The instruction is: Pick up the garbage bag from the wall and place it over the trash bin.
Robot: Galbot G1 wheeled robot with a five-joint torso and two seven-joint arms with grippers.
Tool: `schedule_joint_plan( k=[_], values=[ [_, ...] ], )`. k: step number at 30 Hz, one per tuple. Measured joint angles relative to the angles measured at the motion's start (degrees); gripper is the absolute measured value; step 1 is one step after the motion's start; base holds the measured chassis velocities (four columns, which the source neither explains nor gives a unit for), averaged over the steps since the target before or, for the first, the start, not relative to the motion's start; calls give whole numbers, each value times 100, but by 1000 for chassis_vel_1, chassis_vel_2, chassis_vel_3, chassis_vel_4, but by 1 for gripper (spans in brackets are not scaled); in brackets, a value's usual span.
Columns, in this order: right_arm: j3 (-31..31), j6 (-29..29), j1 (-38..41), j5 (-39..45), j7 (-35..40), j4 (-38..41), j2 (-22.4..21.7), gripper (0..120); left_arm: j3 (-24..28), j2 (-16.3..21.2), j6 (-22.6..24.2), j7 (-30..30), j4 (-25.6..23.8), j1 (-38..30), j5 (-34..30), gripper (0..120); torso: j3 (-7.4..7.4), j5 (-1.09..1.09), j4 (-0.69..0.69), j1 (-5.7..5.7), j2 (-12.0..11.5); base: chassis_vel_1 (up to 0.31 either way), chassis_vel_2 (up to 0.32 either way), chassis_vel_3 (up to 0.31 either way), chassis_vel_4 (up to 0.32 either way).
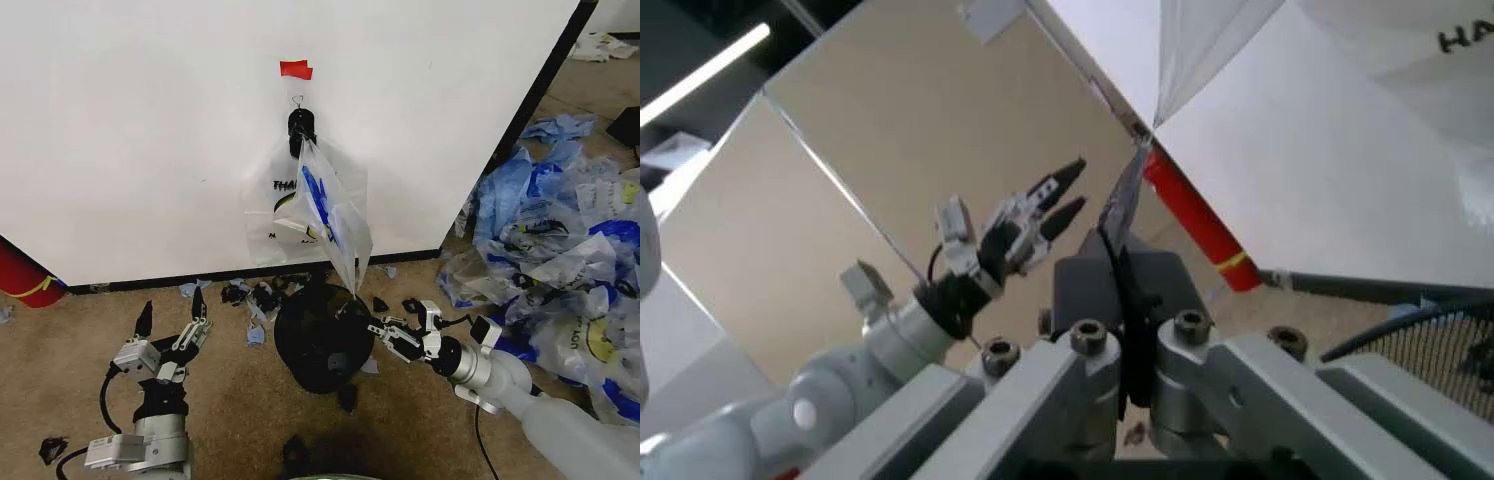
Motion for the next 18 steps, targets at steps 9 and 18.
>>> schedule_joint_plan(
  k=[9, 18],
  values=[
    [30, 45, 0, -12, 60, 2, 13, 0, 36, 2, 3, 17, -46, 15, 22, 94, 0, 0, 1, 0, 0, 0, 0, 0, 0],
    [101, 67, -92, -267, -57, -4, -27, 0, 91, 54, 4, 63, -121, 22, 22, 94, 0, 0, 0, 0, 0, 0, 0, 0, 0]
  ],
)
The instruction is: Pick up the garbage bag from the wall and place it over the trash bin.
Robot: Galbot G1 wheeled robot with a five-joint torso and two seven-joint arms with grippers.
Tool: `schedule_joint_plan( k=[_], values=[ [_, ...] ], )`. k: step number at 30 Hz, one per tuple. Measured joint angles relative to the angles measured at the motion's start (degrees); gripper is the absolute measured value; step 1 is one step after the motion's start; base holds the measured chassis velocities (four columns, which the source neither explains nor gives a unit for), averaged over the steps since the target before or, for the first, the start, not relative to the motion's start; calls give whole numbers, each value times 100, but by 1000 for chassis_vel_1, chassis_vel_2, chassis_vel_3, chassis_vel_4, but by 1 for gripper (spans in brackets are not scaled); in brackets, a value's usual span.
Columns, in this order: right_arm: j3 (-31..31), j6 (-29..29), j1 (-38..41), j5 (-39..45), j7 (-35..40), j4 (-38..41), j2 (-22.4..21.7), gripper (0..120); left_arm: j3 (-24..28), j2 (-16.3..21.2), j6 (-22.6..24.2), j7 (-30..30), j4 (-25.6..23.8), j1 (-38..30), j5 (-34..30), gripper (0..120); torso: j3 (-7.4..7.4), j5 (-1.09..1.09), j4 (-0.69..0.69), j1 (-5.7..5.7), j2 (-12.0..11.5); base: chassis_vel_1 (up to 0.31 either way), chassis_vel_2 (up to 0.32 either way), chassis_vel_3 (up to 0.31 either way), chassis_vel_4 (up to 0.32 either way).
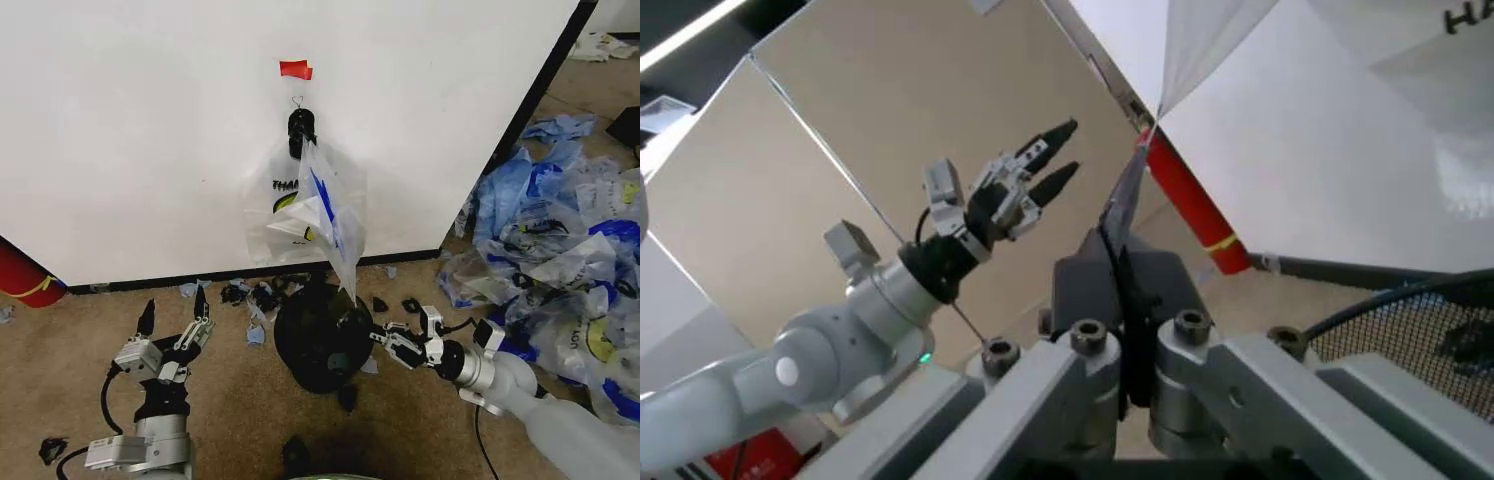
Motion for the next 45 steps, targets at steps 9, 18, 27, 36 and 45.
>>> schedule_joint_plan(
  k=[9, 18, 27, 36, 45],
  values=[
    [98, 2, 117, 372, 139, 26, 56, 0, 126, 555, -71, 103, -49, -33, -37, 94, 0, 0, 0, 0, 0, 0, 0, 0, 0],
    [61, 21, 190, -75, -7, 33, 61, 0, 235, 724, -72, 29, 113, -165, -132, 94, 1, 0, 1, 0, 0, 0, 0, 0, 0],
    [154, 11, 17, -462, -197, -2, 86, 0, 388, 719, -70, -9, 208, -265, -132, 93, 0, 0, -1, 0, 0, 0, 0, 0, 0],
    [267, 32, -132, -484, -193, -3, 61, 0, 452, 672, -58, -16, 206, -245, -126, 93, 0, 0, -1, 0, 0, 0, 0, 0, 0],
    [237, 135, 1, -311, 87, -42, 143, 0, 418, 639, -60, -10, 145, -134, -82, 93, 0, 0, 0, 0, 0, 0, 0, 0, 0]
  ],
)
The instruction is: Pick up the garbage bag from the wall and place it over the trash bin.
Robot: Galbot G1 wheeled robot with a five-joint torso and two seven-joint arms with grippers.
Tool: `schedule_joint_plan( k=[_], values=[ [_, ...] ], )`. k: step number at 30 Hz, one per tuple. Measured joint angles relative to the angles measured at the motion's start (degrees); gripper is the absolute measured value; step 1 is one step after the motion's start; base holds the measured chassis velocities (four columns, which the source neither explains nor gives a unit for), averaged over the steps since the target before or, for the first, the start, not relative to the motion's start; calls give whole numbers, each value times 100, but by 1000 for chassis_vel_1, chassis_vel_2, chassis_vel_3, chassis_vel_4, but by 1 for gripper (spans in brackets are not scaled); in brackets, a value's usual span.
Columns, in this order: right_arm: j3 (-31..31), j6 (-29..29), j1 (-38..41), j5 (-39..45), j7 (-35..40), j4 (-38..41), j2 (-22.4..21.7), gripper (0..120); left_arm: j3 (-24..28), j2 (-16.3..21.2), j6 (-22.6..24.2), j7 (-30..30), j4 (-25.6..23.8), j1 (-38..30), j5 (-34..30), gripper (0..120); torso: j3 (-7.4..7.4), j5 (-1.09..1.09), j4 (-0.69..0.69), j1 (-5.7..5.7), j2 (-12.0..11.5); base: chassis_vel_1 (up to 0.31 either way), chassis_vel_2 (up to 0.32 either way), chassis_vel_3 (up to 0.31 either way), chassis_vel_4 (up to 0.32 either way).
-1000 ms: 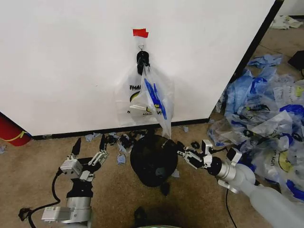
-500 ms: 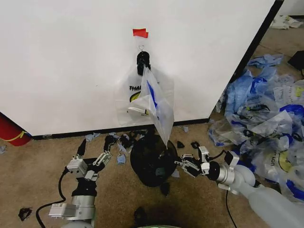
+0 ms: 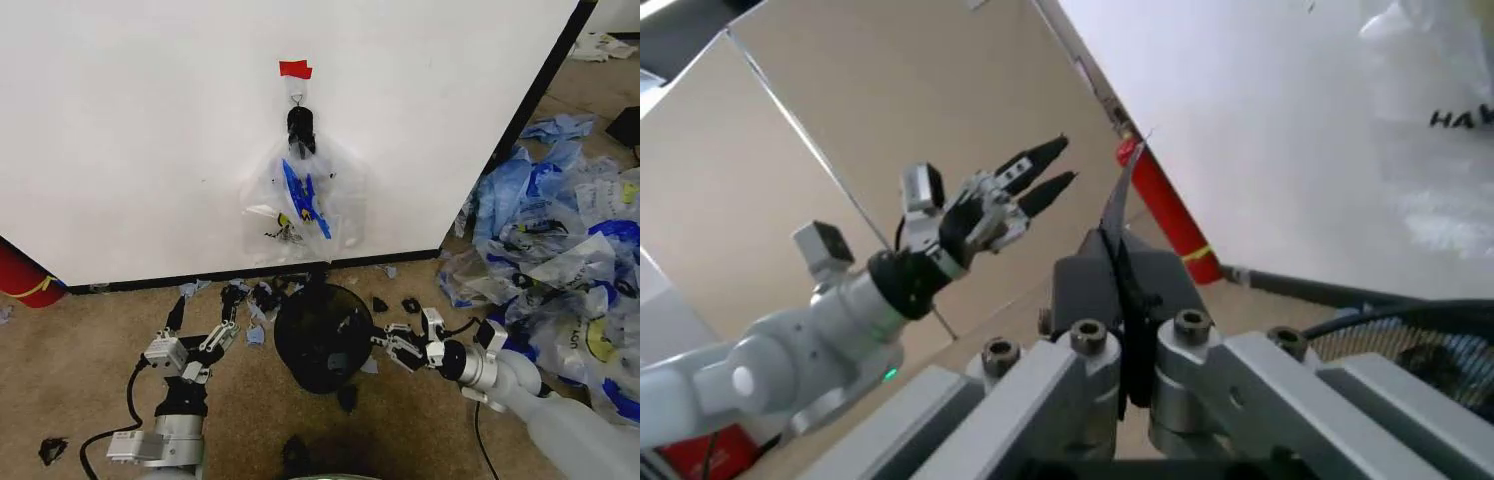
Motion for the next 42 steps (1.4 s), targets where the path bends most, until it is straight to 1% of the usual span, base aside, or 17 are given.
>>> schedule_joint_plan(
  k=[7, 9, 10, 12, 13, 15, 18, 19, 20, 25, 26, 30, 33, 34, 36, 38, 42],
  values=[
    [77, 214, -38, -39, 219, -132, 0, 0, -1, -23, -1, 3, -35, 48, 29, 93, 0, 1, 0, 0, 0, 0, 0, 0, 0],
    [273, 402, -110, -1, 486, -244, -32, 0, 20, -36, -1, 4, -35, 56, 40, 93, 0, 1, 0, 0, 0, 0, 0, 0, 0],
    [417, 501, -152, 36, 710, -309, -63, 0, 34, -39, -1, 5, -35, 58, 44, 93, 0, 1, -1, 0, 0, 0, 0, 0, 0],
    [815, 743, -250, -67, 1658, -492, -181, 0, 74, -27, -1, 6, -23, 41, 45, 93, 0, 1, -1, 0, 0, 0, 0, 0, 0],
    [815, 743, -250, -67, 1658, -492, -181, 0, 74, -27, -1, 6, -23, 41, 45, 93, 0, 1, -1, 0, 0, 0, 0, 0, 0],
    [1039, 793, -352, -260, 2508, -507, -293, 0, 105, -10, 1, 7, -3, 11, 45, 93, 0, 1, -1, 0, 0, 0, 0, 0, 0],
    [1267, 773, -485, -857, 3750, -499, -389, 0, 161, 21, 11, 6, 44, -34, 37, 93, 0, 0, -2, 0, 0, 0, 0, 0, 0],
    [1267, 773, -485, -857, 3750, -499, -389, 0, 161, 21, 11, 6, 44, -34, 37, 93, 0, 0, -2, 0, 0, 0, 0, 0, 0],
    [1313, 724, -527, -1145, 4208, -473, -399, 0, 176, 36, 15, 6, 62, -46, 32, 93, 0, 2, 0, 0, 0, 0, 0, 0, 0],
    [1456, 197, -666, -2245, 5433, -325, -382, 21, 196, 113, 21, -16, 112, -96, -10, 93, 0, 1, -1, 0, 0, 0, 0, 0, 0],
    [1456, 197, -666, -2245, 5433, -325, -382, 21, 196, 113, 21, -16, 112, -96, -10, 93, 0, 1, -1, 0, 0, 0, 0, 0, 0],
    [1426, -220, -695, -2596, 6223, -209, -319, 37, 197, 169, 26, -36, 134, -116, -42, 93, 0, 0, 0, 0, 0, 0, 0, 0, 0],
    [1423, -340, -693, -2829, 6462, -199, -273, 51, 203, 217, 32, -42, 151, -144, -74, 93, 0, 0, 0, 0, 0, 0, 0, 0, 0],
    [1423, -340, -693, -2829, 6462, -199, -273, 51, 203, 217, 32, -42, 151, -144, -74, 93, 0, 0, 0, 0, 0, 0, 0, 0, 0],
    [1427, -359, -696, -2899, 6585, -180, -244, 57, 222, 237, 41, -46, 167, -175, -92, 93, 0, 1, -1, 0, 0, 0, 0, 0, 0],
    [1439, -286, -697, -2946, 6633, -175, -210, 68, 252, 247, 63, -55, 189, -210, -104, 93, 0, 0, -1, 0, 0, 0, 0, 0, 0],
    [1468, -71, -702, -2933, 6514, -177, -183, 79, 280, 255, 81, -63, 199, -238, -115, 93, 0, 0, -2, 0, 0, 0, 0, 0, 0]
  ],
)
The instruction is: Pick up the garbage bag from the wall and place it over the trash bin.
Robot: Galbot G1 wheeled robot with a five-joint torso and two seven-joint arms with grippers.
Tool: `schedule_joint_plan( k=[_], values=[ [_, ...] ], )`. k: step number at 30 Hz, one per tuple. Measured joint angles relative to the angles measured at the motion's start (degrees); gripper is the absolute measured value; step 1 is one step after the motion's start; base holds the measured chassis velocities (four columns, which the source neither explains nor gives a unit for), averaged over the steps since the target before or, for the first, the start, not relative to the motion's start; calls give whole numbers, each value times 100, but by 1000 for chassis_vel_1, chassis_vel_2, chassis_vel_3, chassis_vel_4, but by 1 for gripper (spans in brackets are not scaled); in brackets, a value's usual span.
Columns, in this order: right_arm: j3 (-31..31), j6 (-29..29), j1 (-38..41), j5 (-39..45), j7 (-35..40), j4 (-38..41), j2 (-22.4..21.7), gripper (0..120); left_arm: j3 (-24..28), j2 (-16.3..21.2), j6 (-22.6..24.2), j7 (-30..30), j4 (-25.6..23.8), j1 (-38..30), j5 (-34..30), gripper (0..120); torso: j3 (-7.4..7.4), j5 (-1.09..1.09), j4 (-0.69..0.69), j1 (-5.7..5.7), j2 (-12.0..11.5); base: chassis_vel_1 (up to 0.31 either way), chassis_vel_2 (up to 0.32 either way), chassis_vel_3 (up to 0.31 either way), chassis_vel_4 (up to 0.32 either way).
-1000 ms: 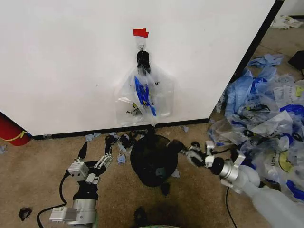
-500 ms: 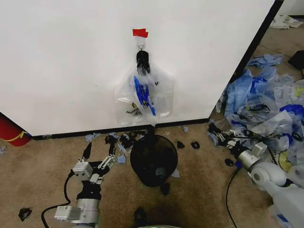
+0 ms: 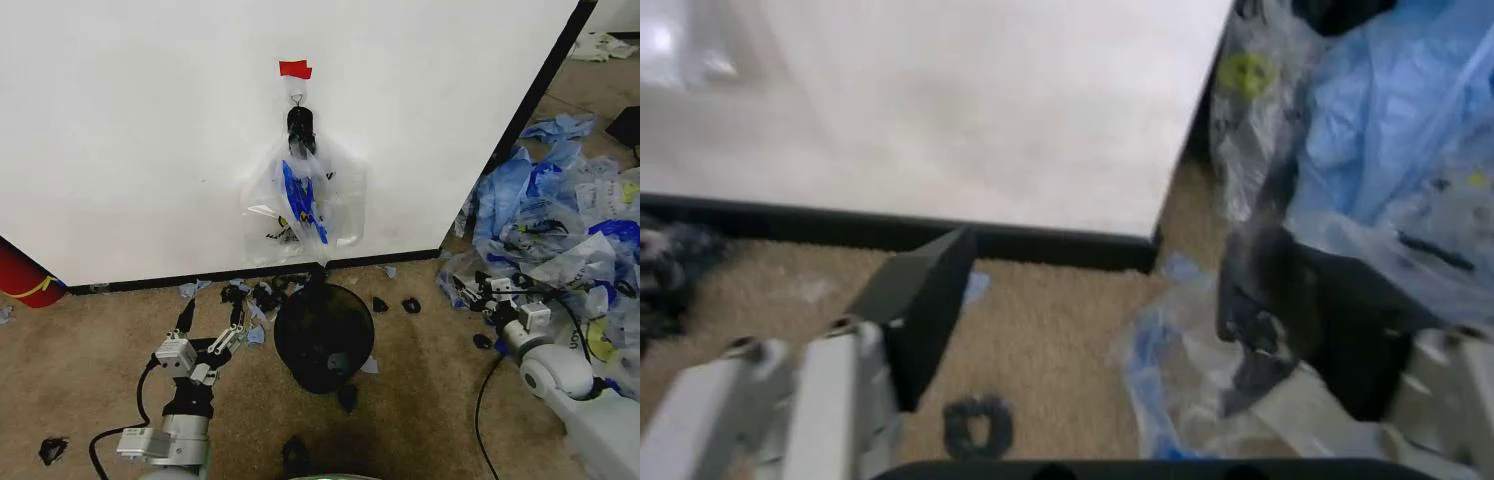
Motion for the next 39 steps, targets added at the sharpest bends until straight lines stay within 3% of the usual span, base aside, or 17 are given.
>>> schedule_joint_plan(
  k=[5, 10, 13, 15, 18, 20, 25, 30, 34, 39],
  values=[
    [54, 195, 13, -266, -250, -10, 47, 98, -3, -2, 4, -8, 3, 8, -4, 93, 0, 0, 2, 0, 0, 0, 0, 0, 0],
    [74, -44, -18, -516, -69, 70, 29, 100, -11, -14, 5, -9, 3, 17, -4, 93, 0, 1, 0, 0, 0, 0, 0, 0, 0],
    [39, -62, -2, -204, -51, 101, 12, 100, -14, -35, 6, -10, 3, 18, -3, 93, 0, 0, -1, 0, 0, 0, 0, 0, 0],
    [-40, -54, 32, 929, -500, 186, -47, 100, -15, -69, 6, -11, 4, 30, 8, 93, 0, 0, -1, 0, 0, 0, 0, 0, 0],
    [-395, 909, 343, 2979, -2364, 4, 82, 100, -28, -114, -17, -11, -2, 105, 52, 93, 0, 3, 5, 0, 0, 0, 0, 0, 0],
    [-559, 987, 521, 3854, -3468, -28, 236, 100, -60, -137, -30, -11, -28, 150, 77, 93, 0, -2, 3, 0, 0, 0, 0, 0, 0],
    [-1059, 753, 901, 4326, -4316, 12, 599, 100, -193, -154, -39, -10, -152, 262, 88, 93, 0, 0, 0, 0, 0, 0, 0, 0, 0],
    [-1824, 746, 1553, 4288, -3934, -147, 1108, 100, -343, -209, -55, -10, -246, 380, 94, 93, 0, 1, 1, 0, 0, 0, 0, 0, 0],
    [-2534, 753, 2181, 4280, -3091, -299, 1469, 100, -407, -309, -71, -7, -306, 474, 126, 93, 0, 2, 3, 0, 0, 0, 0, 0, 0],
    [-2831, 838, 2444, 4128, -2586, -455, 1639, 100, -438, -397, -106, -1, -326, 556, 153, 93, 0, 0, 2, 0, 0, 0, 0, 0, 0]
  ],
)
